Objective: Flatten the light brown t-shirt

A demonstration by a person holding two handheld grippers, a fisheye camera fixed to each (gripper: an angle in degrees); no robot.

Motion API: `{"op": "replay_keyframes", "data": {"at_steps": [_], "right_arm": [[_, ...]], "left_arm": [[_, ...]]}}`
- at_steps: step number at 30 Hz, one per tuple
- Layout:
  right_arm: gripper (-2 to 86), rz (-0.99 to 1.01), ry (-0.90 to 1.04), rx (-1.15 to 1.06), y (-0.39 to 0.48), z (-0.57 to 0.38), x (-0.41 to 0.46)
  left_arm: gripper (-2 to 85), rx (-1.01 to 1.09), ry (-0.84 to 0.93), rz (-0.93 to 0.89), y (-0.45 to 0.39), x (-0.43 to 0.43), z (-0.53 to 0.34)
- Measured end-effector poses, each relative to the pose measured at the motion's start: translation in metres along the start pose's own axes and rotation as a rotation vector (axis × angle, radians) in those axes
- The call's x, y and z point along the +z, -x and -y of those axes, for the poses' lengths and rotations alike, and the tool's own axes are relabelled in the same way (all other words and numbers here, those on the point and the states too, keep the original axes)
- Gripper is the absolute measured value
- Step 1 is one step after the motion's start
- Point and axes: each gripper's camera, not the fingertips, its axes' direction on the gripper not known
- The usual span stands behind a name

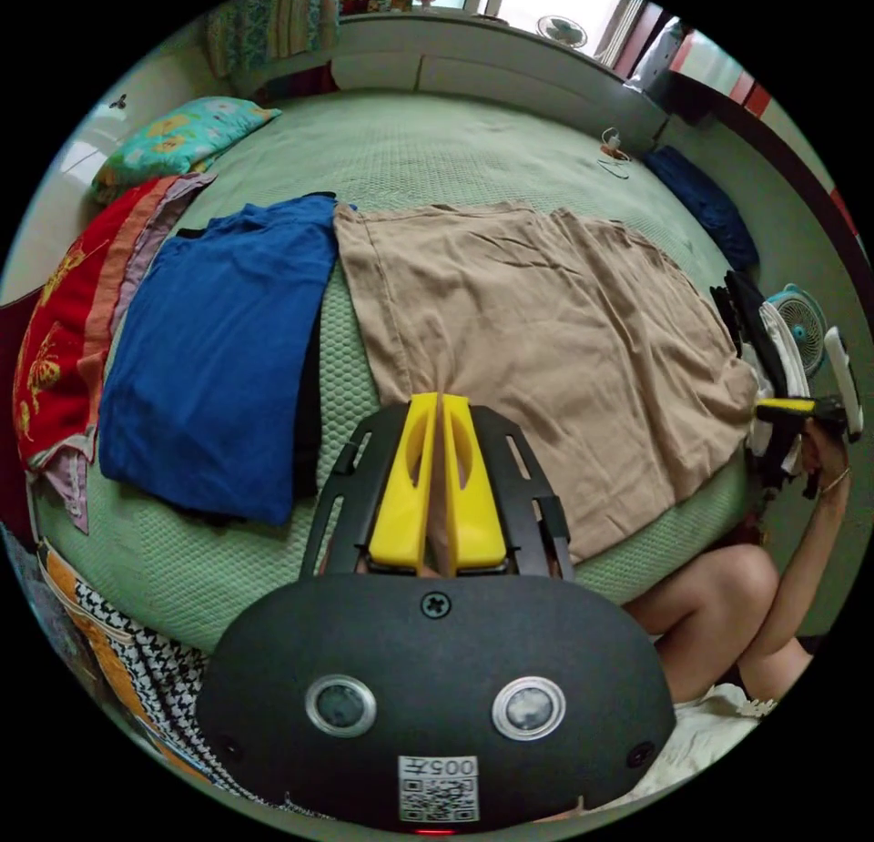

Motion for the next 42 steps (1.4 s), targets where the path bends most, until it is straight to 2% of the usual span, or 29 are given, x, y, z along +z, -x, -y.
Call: {"op": "replay_keyframes", "data": {"at_steps": [2,4,7,11,12,14,17,21,28,32,37,42], "right_arm": [[-1.3,0.019,0.033,0.015,-0.004,0.0,0.01],[-1.3,-0.005,-0.032,0.016,-0.003,-0.009,-0.007],[-1.1,-0.042,-0.249,0.051,-0.004,-0.035,-0.053],[0.4,-0.013,-0.73,0.137,0.0,-0.071,-0.095],[2.5,0.034,-0.846,0.092,0.007,-0.077,-0.096],[6.5,0.112,-0.897,0.004,0.017,-0.076,-0.091],[9.8,0.164,-0.889,-0.139,0.033,-0.066,-0.082],[11.2,0.192,-0.872,-0.214,0.041,-0.049,-0.068],[14.1,0.337,-0.82,-0.178,0.029,-0.02,-0.059],[14.5,0.567,-0.818,-0.127,0.022,0.014,-0.076],[13.7,0.557,-0.662,-0.177,0.054,0.081,-0.098],[7.9,0.408,-0.475,-0.063,0.088,0.132,-0.084]], "left_arm": [[0.5,-0.015,-0.005,0.033,-0.002,-0.002,-0.006],[0.4,-0.055,-0.029,0.081,-0.003,-0.011,-0.011],[0.7,-0.114,-0.133,0.085,0.0,-0.029,-0.024],[3.7,-0.143,-0.186,-0.028,0.006,-0.03,-0.026],[4.4,-0.138,-0.194,-0.043,0.005,-0.029,-0.024],[6.7,-0.105,-0.175,-0.057,0.0,-0.022,-0.012],[8.8,-0.033,-0.148,0.002,-0.008,-0.01,0.003],[11.6,0.012,-0.088,0.029,-0.008,0.006,0.021],[11.4,-0.012,-0.024,0.009,0.004,0.022,0.037],[9.5,-0.019,0.001,-0.002,0.006,0.025,0.046],[9.1,-0.019,0.012,0.025,0.005,0.026,0.05],[9.2,-0.013,-0.004,0.046,0.004,0.024,0.048]]}}
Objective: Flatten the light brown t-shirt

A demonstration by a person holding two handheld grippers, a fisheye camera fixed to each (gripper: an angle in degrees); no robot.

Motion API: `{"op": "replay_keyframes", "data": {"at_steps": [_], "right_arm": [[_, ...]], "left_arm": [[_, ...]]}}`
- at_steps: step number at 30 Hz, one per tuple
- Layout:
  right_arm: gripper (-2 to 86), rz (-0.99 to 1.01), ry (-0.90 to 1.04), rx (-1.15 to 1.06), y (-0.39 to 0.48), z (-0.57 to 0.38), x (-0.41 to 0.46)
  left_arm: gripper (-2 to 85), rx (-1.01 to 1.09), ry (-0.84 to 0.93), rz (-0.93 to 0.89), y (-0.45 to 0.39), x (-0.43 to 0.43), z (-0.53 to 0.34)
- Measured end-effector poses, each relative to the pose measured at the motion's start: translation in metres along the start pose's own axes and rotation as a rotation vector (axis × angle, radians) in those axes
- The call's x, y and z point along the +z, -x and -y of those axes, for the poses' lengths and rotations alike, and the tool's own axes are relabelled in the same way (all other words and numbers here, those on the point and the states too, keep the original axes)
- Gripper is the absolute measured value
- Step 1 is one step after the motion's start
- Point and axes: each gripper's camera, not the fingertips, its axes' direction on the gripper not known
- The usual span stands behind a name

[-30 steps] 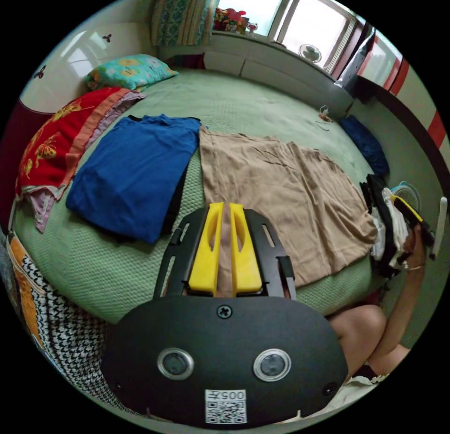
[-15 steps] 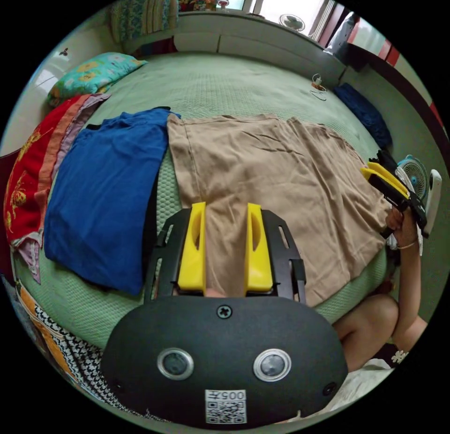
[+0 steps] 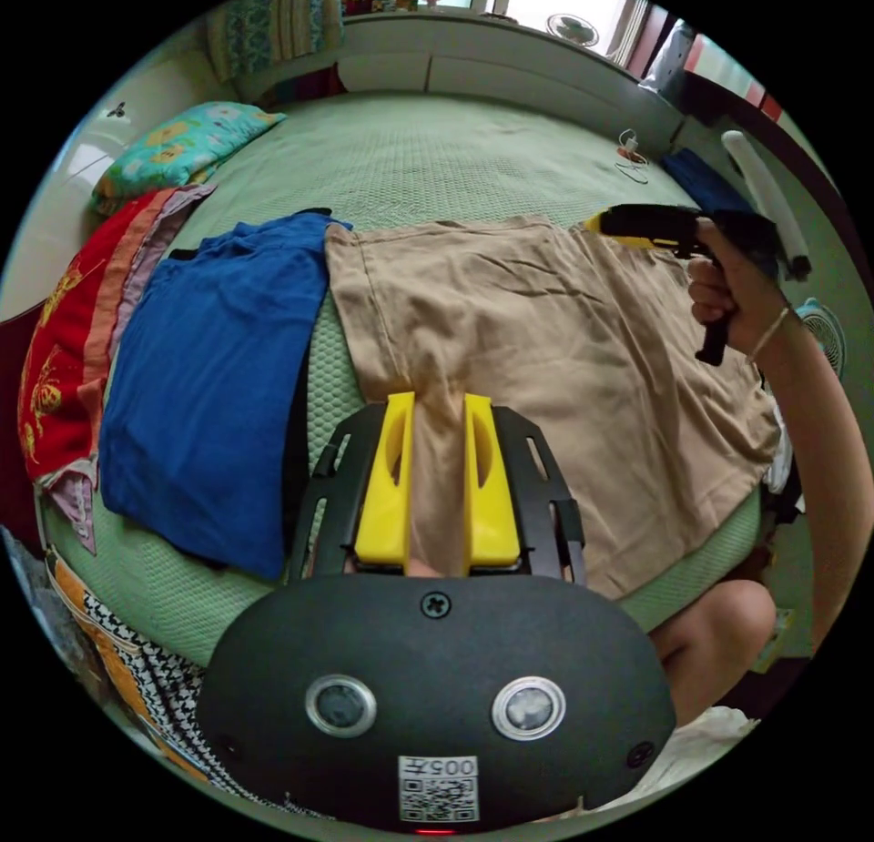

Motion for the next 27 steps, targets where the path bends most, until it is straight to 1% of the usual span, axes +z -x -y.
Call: {"op": "replay_keyframes", "data": {"at_steps": [2,4,5,10,12,13,14,17,19,22,27], "right_arm": [[4.1,-0.092,0.059,0.054,0.001,0.006,0.013],[1.1,-0.112,0.054,0.042,0.003,0.007,0.012],[-0.6,-0.119,0.033,0.024,0.005,0.005,0.005],[-1.4,-0.05,-0.153,-0.036,0.009,-0.029,-0.054],[-1.5,-0.043,-0.245,-0.089,0.01,-0.066,-0.09],[-1.5,-0.041,-0.267,-0.1,0.01,-0.077,-0.099],[-1.5,-0.033,-0.305,-0.126,0.011,-0.101,-0.117],[-1.5,-0.007,-0.373,-0.204,0.015,-0.166,-0.16],[-1.5,0.008,-0.375,-0.256,0.02,-0.204,-0.184],[-1.5,0.021,-0.316,-0.35,0.032,-0.264,-0.208],[-0.8,-0.022,-0.099,-0.435,0.042,-0.339,-0.215]], "left_arm": [[9.2,-0.016,0.002,0.0,0.002,0.0,0.0],[9.2,-0.005,0.007,0.015,0.001,-0.001,0.001],[9.2,0.001,0.009,0.018,0.002,-0.002,0.001],[8.0,-0.023,-0.014,-0.053,0.018,-0.014,-0.005],[5.6,-0.08,-0.132,-0.096,0.029,-0.033,-0.013],[3.4,-0.079,-0.241,-0.141,0.035,-0.048,-0.02],[3.3,-0.075,-0.322,-0.185,0.041,-0.06,-0.027],[4.3,-0.093,-0.36,-0.27,0.054,-0.068,-0.035],[4.9,-0.089,-0.336,-0.294,0.058,-0.064,-0.036],[5.6,-0.058,-0.291,-0.288,0.055,-0.059,-0.035],[8.7,0.004,-0.241,-0.28,0.04,-0.052,-0.036]]}}
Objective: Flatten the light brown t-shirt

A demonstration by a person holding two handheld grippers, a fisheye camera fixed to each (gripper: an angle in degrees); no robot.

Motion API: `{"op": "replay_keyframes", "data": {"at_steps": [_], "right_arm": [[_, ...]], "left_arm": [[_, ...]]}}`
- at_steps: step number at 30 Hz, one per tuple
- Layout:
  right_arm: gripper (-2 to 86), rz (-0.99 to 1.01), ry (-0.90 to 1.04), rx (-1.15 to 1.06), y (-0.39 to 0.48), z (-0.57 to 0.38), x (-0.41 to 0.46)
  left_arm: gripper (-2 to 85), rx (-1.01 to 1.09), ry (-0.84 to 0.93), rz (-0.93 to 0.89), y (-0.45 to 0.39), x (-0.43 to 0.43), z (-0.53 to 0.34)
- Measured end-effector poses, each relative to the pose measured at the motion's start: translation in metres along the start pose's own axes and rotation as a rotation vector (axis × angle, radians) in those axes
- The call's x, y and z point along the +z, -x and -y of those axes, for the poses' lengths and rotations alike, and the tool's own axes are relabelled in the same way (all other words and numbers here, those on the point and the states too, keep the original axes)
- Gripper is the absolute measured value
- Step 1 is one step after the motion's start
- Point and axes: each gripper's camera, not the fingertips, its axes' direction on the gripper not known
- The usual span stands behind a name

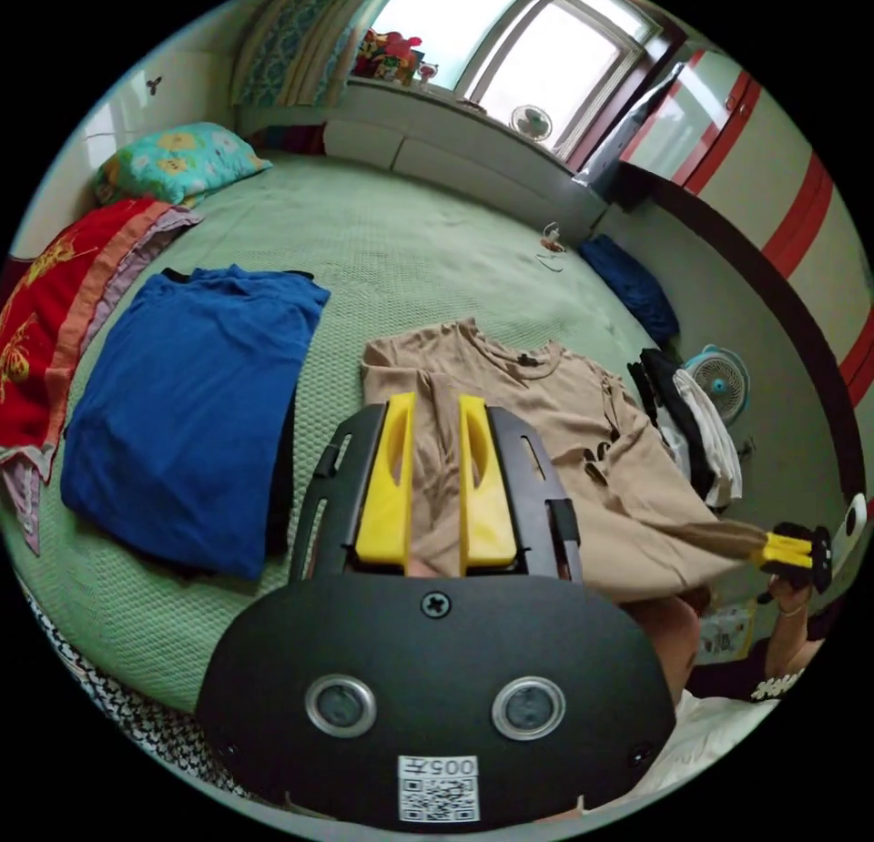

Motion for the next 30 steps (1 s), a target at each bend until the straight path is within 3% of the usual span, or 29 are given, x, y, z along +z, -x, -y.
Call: {"op": "replay_keyframes", "data": {"at_steps": [4,10,16,21,30], "right_arm": [[3.9,-0.028,0.176,0.054,-0.006,-0.016,0.011],[12.6,-0.088,-0.083,0.062,-0.045,0.037,0.002],[16.3,0.09,0.004,0.117,-0.09,0.152,0.135],[13.9,-0.052,0.128,0.349,-0.111,0.202,0.255],[-0.8,-0.176,-0.011,0.308,-0.093,0.19,0.271]], "left_arm": [[11.1,0.043,0.084,0.071,-0.008,0.013,-0.001],[10.7,0.052,0.061,0.166,-0.008,0.009,0.0],[10.4,0.012,0.037,0.101,0.003,0.007,0.005],[9.7,0.019,0.041,0.134,0.004,0.008,0.007],[8.9,0.041,0.052,0.137,-0.002,0.012,0.012]]}}
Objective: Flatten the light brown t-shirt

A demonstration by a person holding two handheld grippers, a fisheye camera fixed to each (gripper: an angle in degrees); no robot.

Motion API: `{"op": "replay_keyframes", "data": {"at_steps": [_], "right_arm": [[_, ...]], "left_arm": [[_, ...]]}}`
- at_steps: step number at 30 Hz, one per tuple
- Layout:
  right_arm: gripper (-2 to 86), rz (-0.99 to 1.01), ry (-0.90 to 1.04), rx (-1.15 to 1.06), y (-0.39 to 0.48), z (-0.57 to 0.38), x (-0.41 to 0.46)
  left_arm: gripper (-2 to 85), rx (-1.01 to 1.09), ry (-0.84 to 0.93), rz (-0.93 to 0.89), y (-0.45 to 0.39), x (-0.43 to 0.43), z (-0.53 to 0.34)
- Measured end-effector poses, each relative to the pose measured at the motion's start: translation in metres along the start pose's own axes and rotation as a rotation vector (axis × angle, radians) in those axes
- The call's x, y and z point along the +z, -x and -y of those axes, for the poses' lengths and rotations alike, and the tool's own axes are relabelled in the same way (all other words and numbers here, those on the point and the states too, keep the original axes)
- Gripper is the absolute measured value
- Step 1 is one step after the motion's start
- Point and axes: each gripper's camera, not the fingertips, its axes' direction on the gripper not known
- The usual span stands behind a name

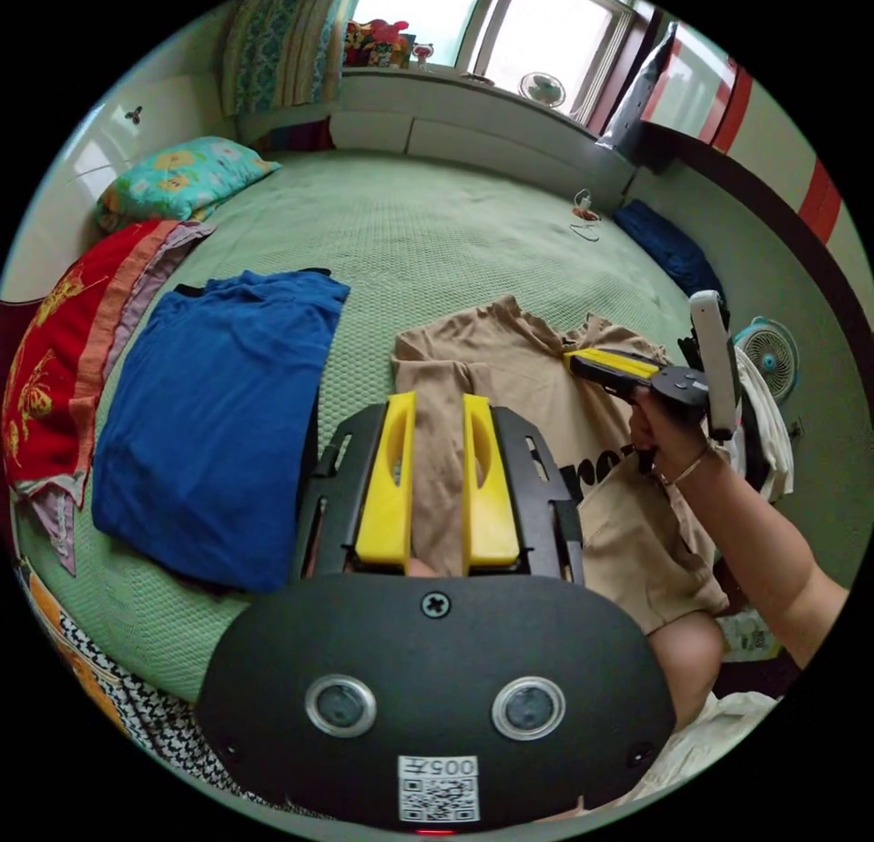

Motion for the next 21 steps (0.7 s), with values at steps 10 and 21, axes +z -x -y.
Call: {"op": "replay_keyframes", "data": {"at_steps": [10,21], "right_arm": [[-1.4,0.015,-0.19,0.082,-0.015,0.055,-0.04],[10.2,0.097,-0.255,0.194,-0.041,0.213,-0.061]], "left_arm": [[8.3,-0.012,-0.029,0.005,-0.001,-0.008,-0.002],[8.1,-0.022,-0.004,0.016,0.005,-0.001,0.007]]}}
